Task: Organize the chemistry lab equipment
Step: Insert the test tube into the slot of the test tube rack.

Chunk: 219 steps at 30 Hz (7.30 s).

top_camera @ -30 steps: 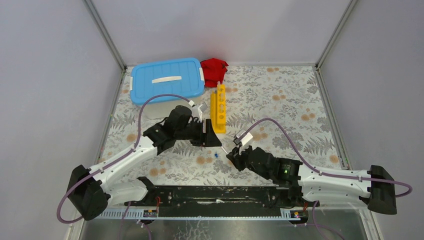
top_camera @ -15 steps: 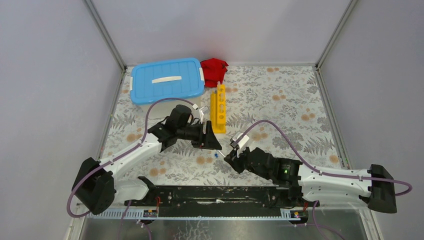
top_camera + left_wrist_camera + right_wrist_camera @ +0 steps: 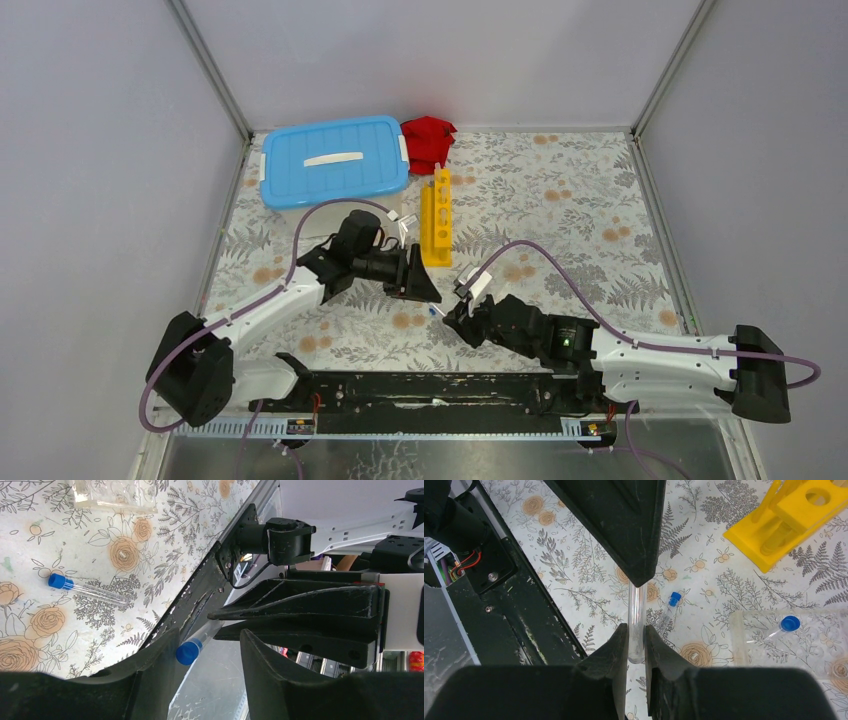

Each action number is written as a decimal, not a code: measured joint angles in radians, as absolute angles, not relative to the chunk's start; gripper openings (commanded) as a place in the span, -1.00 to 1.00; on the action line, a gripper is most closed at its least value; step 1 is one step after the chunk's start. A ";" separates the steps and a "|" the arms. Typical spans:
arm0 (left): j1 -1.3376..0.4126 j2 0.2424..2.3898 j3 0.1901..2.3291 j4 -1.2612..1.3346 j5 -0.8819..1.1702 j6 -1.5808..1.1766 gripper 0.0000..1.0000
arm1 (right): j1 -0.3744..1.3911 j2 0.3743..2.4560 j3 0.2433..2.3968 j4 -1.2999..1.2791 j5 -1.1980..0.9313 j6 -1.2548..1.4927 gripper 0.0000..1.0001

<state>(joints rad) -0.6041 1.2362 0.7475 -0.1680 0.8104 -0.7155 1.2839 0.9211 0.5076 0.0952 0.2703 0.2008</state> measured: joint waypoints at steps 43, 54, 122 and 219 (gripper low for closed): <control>-0.592 1.242 0.715 -0.117 0.894 -0.716 -0.68 | 1.285 0.905 0.508 0.110 0.262 0.194 -0.59; -0.587 1.238 0.733 -0.165 0.820 -0.685 -0.77 | 1.285 0.877 0.507 0.111 0.264 0.196 0.15; -1.185 1.761 1.460 -0.537 -0.372 -0.320 -1.00 | 0.199 1.181 0.642 -0.007 0.240 0.645 0.35; -1.176 1.877 1.297 -0.305 -0.449 -0.309 -0.34 | 0.157 1.293 0.576 0.120 0.163 0.656 0.35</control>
<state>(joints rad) -1.1763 1.8767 1.2968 -0.3046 -0.4492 -0.3088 0.1566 1.2926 0.5762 0.1200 0.1627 0.6563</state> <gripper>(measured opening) 0.293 0.674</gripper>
